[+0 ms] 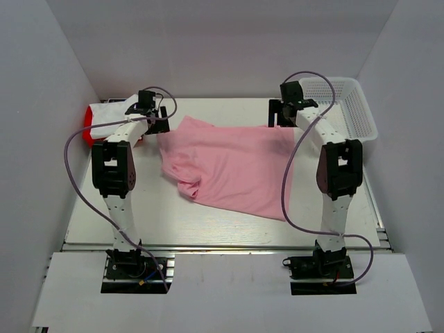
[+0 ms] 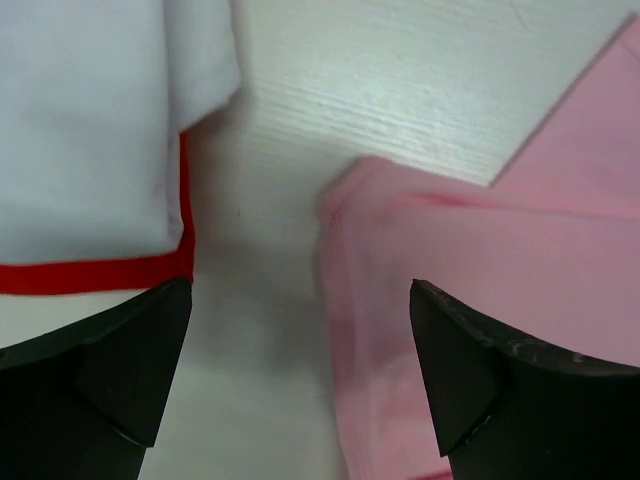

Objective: Fold and stack the t-shirts
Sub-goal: Flatten out the tshirt

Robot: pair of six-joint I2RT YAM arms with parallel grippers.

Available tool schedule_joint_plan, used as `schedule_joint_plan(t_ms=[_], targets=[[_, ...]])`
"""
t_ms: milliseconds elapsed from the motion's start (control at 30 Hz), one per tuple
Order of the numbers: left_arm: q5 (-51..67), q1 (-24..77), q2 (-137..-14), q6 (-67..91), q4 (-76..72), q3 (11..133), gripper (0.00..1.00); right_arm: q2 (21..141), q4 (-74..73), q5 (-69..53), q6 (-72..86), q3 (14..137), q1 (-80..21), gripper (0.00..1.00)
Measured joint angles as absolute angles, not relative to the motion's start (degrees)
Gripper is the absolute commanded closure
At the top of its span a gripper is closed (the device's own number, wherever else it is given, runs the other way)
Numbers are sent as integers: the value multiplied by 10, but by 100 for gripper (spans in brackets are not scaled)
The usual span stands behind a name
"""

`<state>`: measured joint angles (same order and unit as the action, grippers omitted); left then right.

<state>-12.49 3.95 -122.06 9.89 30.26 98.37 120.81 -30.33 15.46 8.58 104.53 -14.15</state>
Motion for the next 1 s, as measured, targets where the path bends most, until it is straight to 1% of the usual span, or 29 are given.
schedule_joint_plan(t_ms=[100, 200, 333, 433, 533, 567, 600, 633, 700, 733, 800, 833, 933, 967, 1000], targets=[[-86, 48, -1166, 100, 303, 926, 0, 1153, -301, 111, 86, 994, -153, 10], [-30, 67, -1070, 103, 300, 835, 0, 1086, -296, 72, 100, 930, -175, 10], [21, 125, -955, 110, 295, 755, 0, 992, -256, 22, 138, 790, -207, 10], [27, 199, -917, 118, 296, 734, 0, 954, -239, -6, 164, 686, -222, 10], [23, 270, -913, 126, 297, 713, 0, 932, -233, -22, 186, 598, -221, 10], [22, 287, -914, 129, 301, 703, 2, 922, -228, -27, 192, 572, -220, 10], [17, 298, -915, 131, 305, 695, 3, 914, -225, -34, 196, 552, -218, 10], [8, 308, -918, 134, 313, 689, 8, 904, -221, -43, 203, 531, -217, 10], [-16, 317, -928, 140, 328, 687, 12, 890, -212, -55, 211, 508, -216, 10], [-29, 320, -935, 143, 333, 687, 17, 886, -208, -60, 215, 502, -216, 10], [-59, 327, -950, 152, 345, 687, 20, 884, -194, -70, 221, 497, -216, 10], [-74, 329, -958, 156, 353, 687, 27, 885, -188, -75, 224, 496, -217, 10], [-108, 337, -973, 164, 371, 686, 34, 885, -168, -84, 232, 488, -216, 10], [-115, 339, -973, 165, 374, 684, 38, 885, -164, -84, 234, 484, -216, 10], [-121, 341, -973, 168, 376, 681, 44, 885, -161, -86, 236, 480, -216, 10]])
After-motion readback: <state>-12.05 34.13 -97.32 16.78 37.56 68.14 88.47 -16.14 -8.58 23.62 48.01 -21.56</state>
